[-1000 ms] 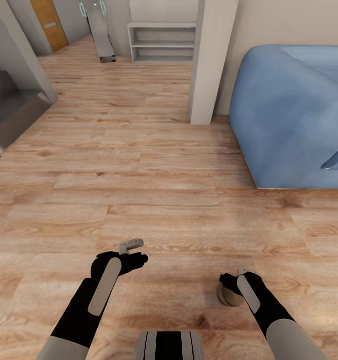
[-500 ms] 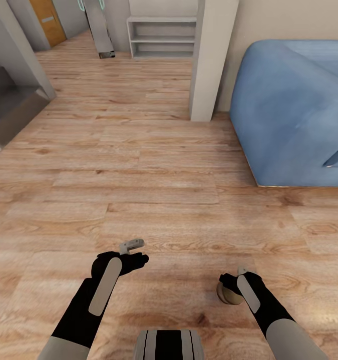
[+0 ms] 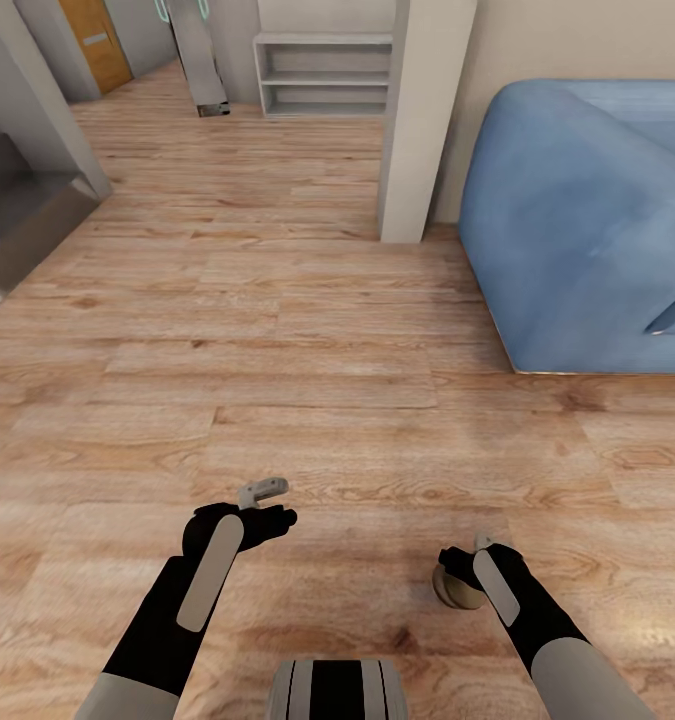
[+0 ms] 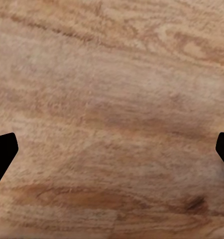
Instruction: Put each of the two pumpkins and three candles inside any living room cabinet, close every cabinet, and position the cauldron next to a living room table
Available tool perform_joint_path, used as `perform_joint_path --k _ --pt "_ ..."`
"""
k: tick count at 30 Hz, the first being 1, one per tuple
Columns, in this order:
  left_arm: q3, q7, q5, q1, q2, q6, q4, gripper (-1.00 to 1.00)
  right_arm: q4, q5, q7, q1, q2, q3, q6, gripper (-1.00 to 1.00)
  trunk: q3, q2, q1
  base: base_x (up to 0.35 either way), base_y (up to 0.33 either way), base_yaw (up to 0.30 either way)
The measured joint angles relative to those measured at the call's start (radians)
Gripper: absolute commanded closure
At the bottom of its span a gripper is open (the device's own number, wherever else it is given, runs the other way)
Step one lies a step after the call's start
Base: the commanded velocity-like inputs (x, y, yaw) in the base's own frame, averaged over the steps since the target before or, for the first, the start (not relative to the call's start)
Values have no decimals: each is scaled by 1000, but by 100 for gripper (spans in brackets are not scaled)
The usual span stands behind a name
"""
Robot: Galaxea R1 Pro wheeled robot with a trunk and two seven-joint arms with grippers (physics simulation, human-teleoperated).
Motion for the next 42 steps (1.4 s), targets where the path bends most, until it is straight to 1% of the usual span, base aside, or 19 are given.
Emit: perform_joint_path --k 14,21,31,32,33,36,37,39,42 --pt "-1 0 0 0 0 0 0 -100 0 1 -3 0 1 1 -1 -100 0 0 0 0 0 0" --pt "-2 0 0 0 0 0 0 -100 0 0 -44 0 2 1 -1 -100 0 0 0 0 0 0" --pt "-2 0 0 0 0 0 0 -100 0 0 -50 0 2 1 -1 -100 0 0 0 0 0 0" --pt "-2 0 0 0 0 0 0 -100 0 0 -50 0 2 1 -1 -100 -4 0 1 0 0 0" --pt "-2 0 0 0 0 0 0 -100 0 0 -49 0 4 1 -1 -100 -8 0 1 0 0 0" --pt "-2 0 0 0 0 0 0 -100 0 1 -49 0 13 1 -1 -100 -8 0 1 0 0 0" --pt "-2 0 0 0 0 0 0 -100 0 5 -50 0 14 1 0 -100 -11 -1 1 0 0 0" --pt "-3 0 0 0 0 0 0 -100 -5 37 -54 -1 16 0 7 -100 -19 -1 2 0 0 0" --pt "-3 0 0 0 0 0 0 -100 -6 40 -52 -1 16 0 10 -100 -19 -1 2 0 0 0"
